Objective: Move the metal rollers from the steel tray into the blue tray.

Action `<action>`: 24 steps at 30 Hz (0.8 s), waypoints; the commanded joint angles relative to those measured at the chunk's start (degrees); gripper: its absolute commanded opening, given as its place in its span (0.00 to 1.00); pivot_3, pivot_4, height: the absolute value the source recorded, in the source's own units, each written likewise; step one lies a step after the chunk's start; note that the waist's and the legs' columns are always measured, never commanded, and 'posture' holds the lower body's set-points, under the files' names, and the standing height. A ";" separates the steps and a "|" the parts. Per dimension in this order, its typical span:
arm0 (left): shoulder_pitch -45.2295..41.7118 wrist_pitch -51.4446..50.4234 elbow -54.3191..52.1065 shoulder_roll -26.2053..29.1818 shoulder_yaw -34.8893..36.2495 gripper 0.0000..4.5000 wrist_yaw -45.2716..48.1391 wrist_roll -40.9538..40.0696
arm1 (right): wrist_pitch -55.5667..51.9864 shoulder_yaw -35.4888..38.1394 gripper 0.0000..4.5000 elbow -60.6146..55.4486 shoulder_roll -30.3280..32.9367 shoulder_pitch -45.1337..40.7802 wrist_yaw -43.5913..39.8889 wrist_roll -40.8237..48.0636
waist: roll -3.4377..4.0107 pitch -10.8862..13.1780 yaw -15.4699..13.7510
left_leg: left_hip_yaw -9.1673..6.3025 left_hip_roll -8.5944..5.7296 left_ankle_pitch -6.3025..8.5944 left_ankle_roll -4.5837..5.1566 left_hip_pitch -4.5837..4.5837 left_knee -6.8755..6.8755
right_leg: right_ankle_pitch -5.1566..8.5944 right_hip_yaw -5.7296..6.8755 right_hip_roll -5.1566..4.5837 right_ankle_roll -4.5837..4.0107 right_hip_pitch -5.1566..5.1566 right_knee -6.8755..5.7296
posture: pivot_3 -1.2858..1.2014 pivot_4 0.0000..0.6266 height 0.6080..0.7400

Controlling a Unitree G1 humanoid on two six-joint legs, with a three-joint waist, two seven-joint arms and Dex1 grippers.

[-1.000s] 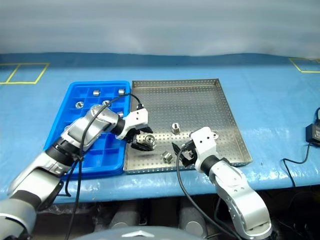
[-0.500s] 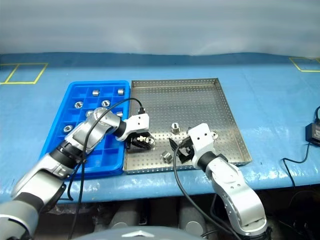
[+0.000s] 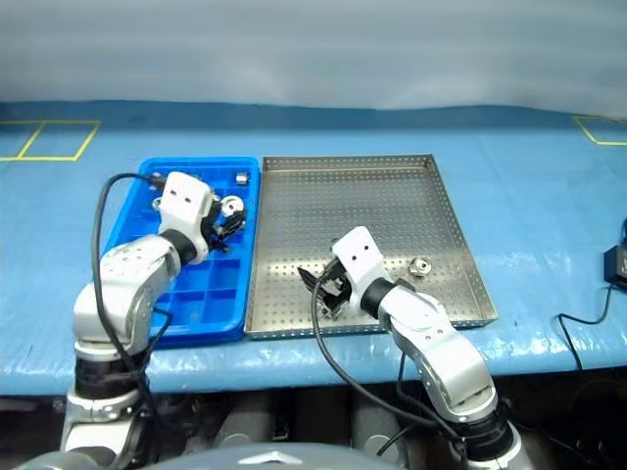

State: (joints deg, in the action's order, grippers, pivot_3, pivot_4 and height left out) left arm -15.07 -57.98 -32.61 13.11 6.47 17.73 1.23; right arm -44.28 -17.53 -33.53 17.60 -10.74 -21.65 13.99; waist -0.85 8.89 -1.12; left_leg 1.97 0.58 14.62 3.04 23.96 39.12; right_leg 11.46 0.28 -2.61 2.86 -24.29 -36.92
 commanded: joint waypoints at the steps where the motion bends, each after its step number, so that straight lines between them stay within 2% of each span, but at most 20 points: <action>1: 4.48 -2.33 -9.02 -1.65 -0.31 0.37 -7.28 3.90 | 3.13 -3.30 0.95 1.11 -0.98 -3.37 -3.62 0.65 | 0.00 0.00 -0.76 | -0.02 0.00 -0.01 -0.02 -0.03 -0.01 | 0.00 0.01 0.01 0.00 0.02 0.00 | 0.60 0.24 1.00; 8: 13.43 -5.12 -14.20 -5.59 -3.38 0.37 -16.07 8.57 | 5.50 -6.87 0.95 3.89 -1.54 -5.98 -7.75 0.41 | -0.02 -0.01 -3.51 | -0.19 -0.02 -0.02 -0.04 -0.28 0.00 | 0.20 0.23 -0.07 -0.33 0.44 0.11 | 0.62 0.24 1.00; 18: 13.34 -8.85 -11.15 -7.96 -0.07 0.37 -17.40 6.98 | 5.70 -7.29 0.95 4.25 -1.75 -5.01 -8.27 -0.23 | -0.02 -0.01 -4.43 | -0.42 0.01 -0.05 -0.14 -0.25 -0.05 | 0.29 0.51 -0.08 -0.56 0.42 0.08 | 0.61 0.24 1.00; 20: 11.21 -9.13 -11.26 -9.28 1.06 0.53 -16.48 5.17 | 5.57 -6.93 0.95 3.84 -1.95 -4.37 -7.47 -0.38 | -0.02 -0.01 -4.44 | -0.47 0.01 -0.05 -0.15 -0.23 -0.06 | 0.31 0.55 -0.09 -0.59 0.43 0.08 | 0.61 0.24 1.00; 24: 5.58 -9.32 -11.52 -6.98 -0.10 0.79 -11.47 0.82 | 4.67 -4.45 0.95 1.64 -2.15 -2.00 -5.24 0.07 | -0.02 -0.01 -4.45 | -0.55 0.00 -0.07 -0.19 -0.18 -0.04 | 0.33 0.67 -0.10 -0.60 0.44 0.08 | 0.59 0.24 1.00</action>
State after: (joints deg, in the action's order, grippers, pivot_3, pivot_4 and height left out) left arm -7.84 -67.60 -42.68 5.31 7.12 4.14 3.98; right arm -40.02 -23.98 -28.62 15.58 -13.01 -27.81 13.70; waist -0.86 8.89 -5.57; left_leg 1.42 0.58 14.55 2.84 23.77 39.08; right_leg 11.78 0.95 -2.71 2.26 -23.84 -36.83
